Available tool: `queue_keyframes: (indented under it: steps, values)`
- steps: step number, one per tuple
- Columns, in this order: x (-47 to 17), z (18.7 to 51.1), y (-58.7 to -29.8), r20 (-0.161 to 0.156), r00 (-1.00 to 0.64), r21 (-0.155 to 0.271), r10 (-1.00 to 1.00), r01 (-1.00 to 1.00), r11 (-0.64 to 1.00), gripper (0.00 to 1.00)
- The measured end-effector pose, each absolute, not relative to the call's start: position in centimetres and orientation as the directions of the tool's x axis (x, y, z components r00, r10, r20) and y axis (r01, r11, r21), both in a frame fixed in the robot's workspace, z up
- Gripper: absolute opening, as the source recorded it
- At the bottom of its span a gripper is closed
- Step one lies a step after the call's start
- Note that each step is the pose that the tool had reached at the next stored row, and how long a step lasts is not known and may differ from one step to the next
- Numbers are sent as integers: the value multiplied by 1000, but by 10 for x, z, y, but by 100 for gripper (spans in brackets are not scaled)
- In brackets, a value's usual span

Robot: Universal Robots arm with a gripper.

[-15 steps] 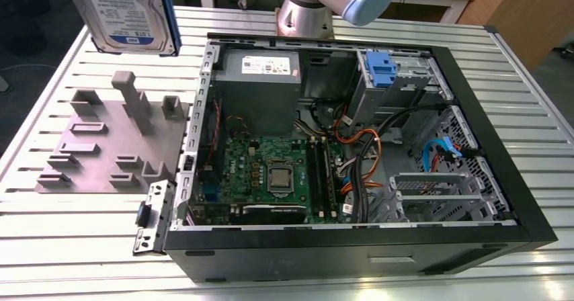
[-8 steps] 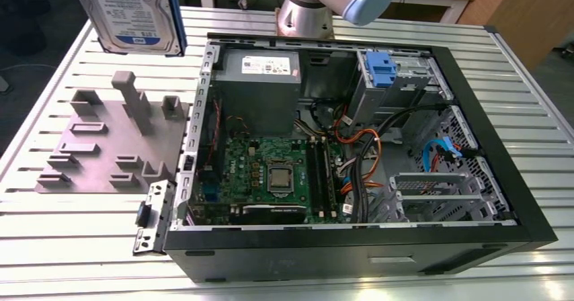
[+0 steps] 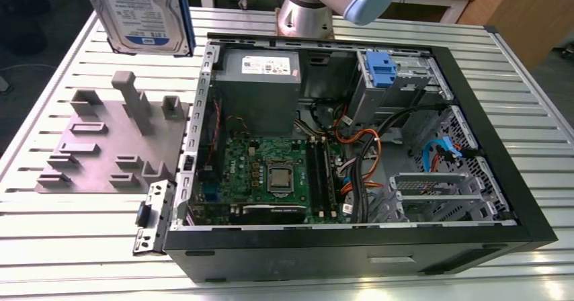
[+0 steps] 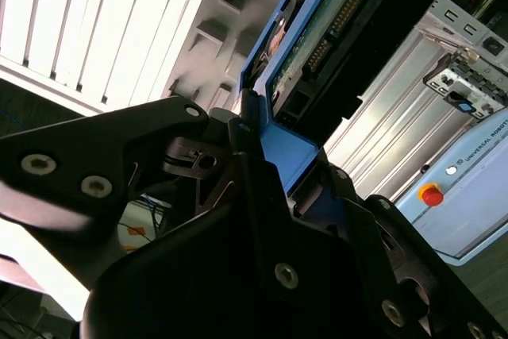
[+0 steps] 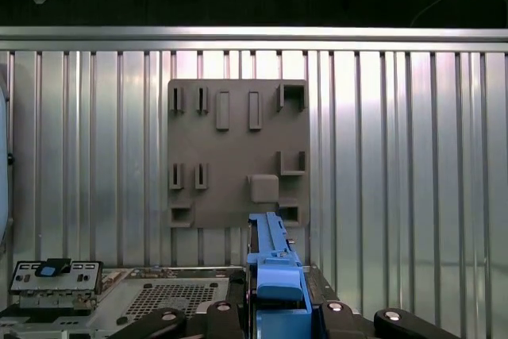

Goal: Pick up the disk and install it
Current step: 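Pick up the disk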

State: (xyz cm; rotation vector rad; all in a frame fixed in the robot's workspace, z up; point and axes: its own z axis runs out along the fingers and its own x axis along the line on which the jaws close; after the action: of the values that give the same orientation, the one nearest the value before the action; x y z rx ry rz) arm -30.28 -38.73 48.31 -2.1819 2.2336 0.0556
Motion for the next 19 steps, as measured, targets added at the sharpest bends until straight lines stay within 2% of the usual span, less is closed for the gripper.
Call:
queue_keyframes:
  steps: [19]
  values:
    - [-281, 483, -387, -38, -24, 12, -999, -1000, 23, 37]
